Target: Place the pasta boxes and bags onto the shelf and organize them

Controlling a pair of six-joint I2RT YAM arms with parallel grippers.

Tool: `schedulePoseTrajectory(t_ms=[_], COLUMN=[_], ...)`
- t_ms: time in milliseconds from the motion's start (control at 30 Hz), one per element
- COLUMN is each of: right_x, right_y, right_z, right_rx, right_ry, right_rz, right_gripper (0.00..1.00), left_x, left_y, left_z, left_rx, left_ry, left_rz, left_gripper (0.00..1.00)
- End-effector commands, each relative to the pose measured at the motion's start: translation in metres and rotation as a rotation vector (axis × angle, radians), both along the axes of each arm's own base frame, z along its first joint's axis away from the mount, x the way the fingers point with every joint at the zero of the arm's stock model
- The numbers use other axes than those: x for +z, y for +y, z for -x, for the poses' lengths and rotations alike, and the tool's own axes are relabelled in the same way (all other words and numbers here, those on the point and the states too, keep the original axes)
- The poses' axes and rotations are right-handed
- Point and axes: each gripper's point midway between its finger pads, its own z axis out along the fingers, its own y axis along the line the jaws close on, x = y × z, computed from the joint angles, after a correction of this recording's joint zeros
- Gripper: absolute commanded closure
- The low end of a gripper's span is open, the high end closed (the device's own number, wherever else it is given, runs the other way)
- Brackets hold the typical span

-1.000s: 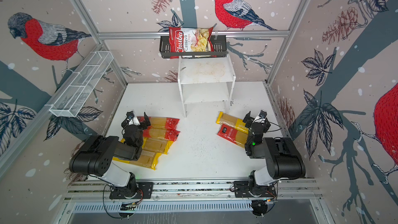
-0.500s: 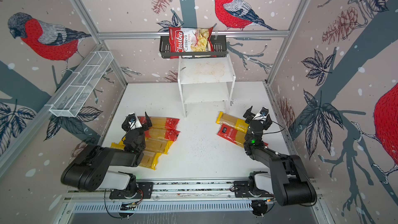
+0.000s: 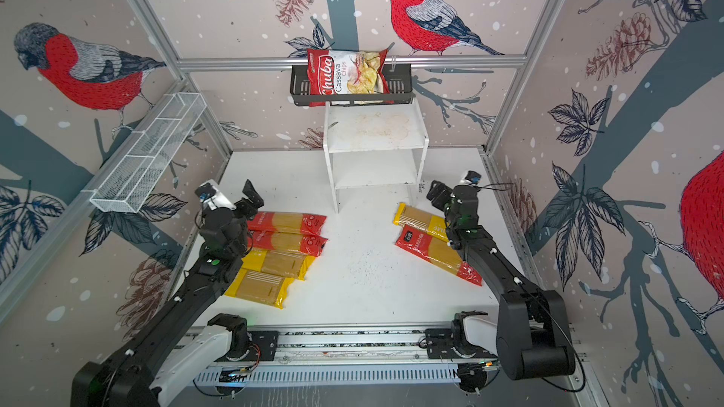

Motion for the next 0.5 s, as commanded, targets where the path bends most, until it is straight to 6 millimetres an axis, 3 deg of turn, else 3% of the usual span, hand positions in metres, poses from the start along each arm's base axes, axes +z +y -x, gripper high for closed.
schedulePoseTrajectory(t_ms=[0,67,133,200,300,467], right_x=[-0.024,-0.027,-0.032,-0.036,-0.041,-0.039], right_y=[0.040,0.066,0.098,0.133,0.183,0.253], right_z=[0.030,0.044,0.061,0.078,0.100,0.130], right_rx=[0.096,0.158,0.232,0.314,0.422,0.569], right_ry=[0.124,0.128,0.152,0.183,0.215,0.192], right_rz=[0.007,-0.009,-0.020,-0.038,-0.041,0.023], right_gripper=[0.16,0.17,0.19,0.20,0.20,0.22], left_x=[-0.031,-0.033,-0.047,-0.063,-0.076,-0.085], left_y=[-0.028,-0.040,-0.045,-0.048,-0.068,-0.096], left_z=[-0.003,-0.005,-0.006,-0.004,-0.002,-0.002], left_rx=[-0.200,-0.274,-0.278,-0.265,-0.295,-0.339], left_ry=[0.144,0.178,0.236,0.285,0.303,0.364], left_rz=[0.162,0.136,0.179,0.207,0.173,0.129], left_gripper=[0.14,0.19,0.23,0.23,0.23,0.23])
